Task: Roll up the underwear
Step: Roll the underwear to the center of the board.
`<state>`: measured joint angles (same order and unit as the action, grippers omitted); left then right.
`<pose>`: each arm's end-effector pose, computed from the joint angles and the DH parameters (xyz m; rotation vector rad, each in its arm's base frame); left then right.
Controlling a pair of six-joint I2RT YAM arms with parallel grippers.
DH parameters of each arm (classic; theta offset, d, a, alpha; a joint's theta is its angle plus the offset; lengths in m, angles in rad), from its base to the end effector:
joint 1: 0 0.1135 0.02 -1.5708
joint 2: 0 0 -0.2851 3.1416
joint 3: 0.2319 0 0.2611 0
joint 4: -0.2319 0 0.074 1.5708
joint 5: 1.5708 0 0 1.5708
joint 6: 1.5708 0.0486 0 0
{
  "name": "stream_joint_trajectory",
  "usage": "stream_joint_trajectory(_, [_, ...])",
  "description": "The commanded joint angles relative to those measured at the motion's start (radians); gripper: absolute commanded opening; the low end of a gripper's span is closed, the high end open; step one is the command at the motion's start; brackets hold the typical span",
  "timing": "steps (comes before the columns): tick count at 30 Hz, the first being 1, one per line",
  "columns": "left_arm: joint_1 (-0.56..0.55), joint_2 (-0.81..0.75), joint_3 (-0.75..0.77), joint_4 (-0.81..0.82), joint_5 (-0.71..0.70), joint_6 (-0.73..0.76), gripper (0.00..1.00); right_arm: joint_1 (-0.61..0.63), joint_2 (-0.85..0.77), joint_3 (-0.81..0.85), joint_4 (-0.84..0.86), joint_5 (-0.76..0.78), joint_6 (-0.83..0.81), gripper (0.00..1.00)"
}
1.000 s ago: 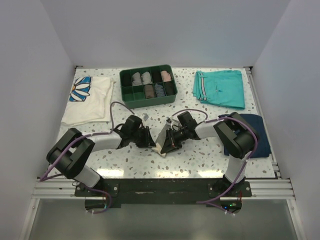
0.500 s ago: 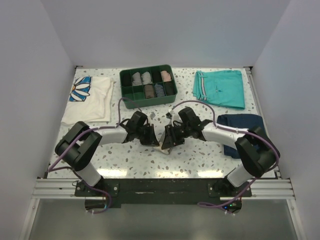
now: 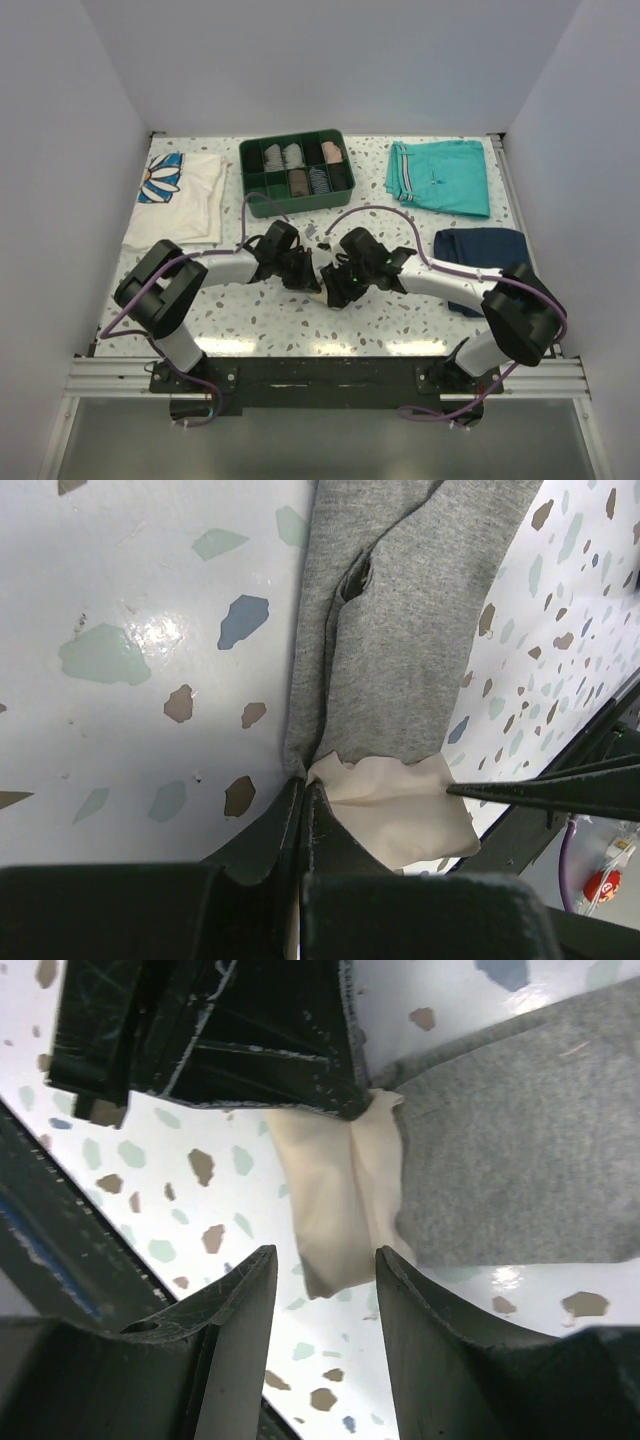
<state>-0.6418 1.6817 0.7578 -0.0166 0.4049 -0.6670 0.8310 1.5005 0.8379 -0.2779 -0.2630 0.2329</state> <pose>0.2469 -0.2084 0.1344 0.1474 2.7165 -0.9807 0.1986 0.2364 0.1912 -0.8840 2.4822 0.7354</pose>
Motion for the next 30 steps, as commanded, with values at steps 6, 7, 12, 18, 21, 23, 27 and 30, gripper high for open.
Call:
stream_joint_trajectory(6, [-0.010, 0.061, 0.002, -0.091, -0.031, 0.061, 0.00, 0.037, 0.010, 0.023, 0.020, 0.100, -0.067, 0.49])
stream_joint_trajectory(7, [-0.010, 0.062, 0.002, -0.094, -0.029, 0.061, 0.00, 0.043, 0.013, 0.021, 0.025, 0.105, -0.066, 0.49])
stream_joint_trajectory(12, [-0.010, 0.070, 0.008, -0.091, -0.025, 0.061, 0.00, 0.089, 0.030, 0.012, 0.031, 0.129, -0.064, 0.49])
stream_joint_trajectory(18, [-0.010, 0.075, 0.009, -0.091, -0.021, 0.064, 0.00, 0.122, 0.041, -0.006, 0.014, 0.220, -0.061, 0.47])
stream_joint_trajectory(21, [-0.010, 0.076, 0.009, -0.095, -0.021, 0.067, 0.00, 0.122, 0.040, -0.025, 0.013, 0.261, -0.053, 0.42])
stream_joint_trajectory(23, [-0.010, 0.076, 0.009, -0.095, -0.023, 0.069, 0.00, 0.122, 0.040, -0.037, 0.013, 0.284, -0.047, 0.35])
stream_joint_trajectory(27, [-0.009, 0.075, 0.009, -0.097, -0.023, 0.070, 0.00, 0.123, 0.049, -0.049, 0.026, 0.281, -0.020, 0.16])
stream_joint_trajectory(30, [-0.010, 0.059, 0.006, -0.095, -0.024, 0.069, 0.02, 0.122, 0.046, -0.072, 0.062, 0.243, 0.006, 0.08])
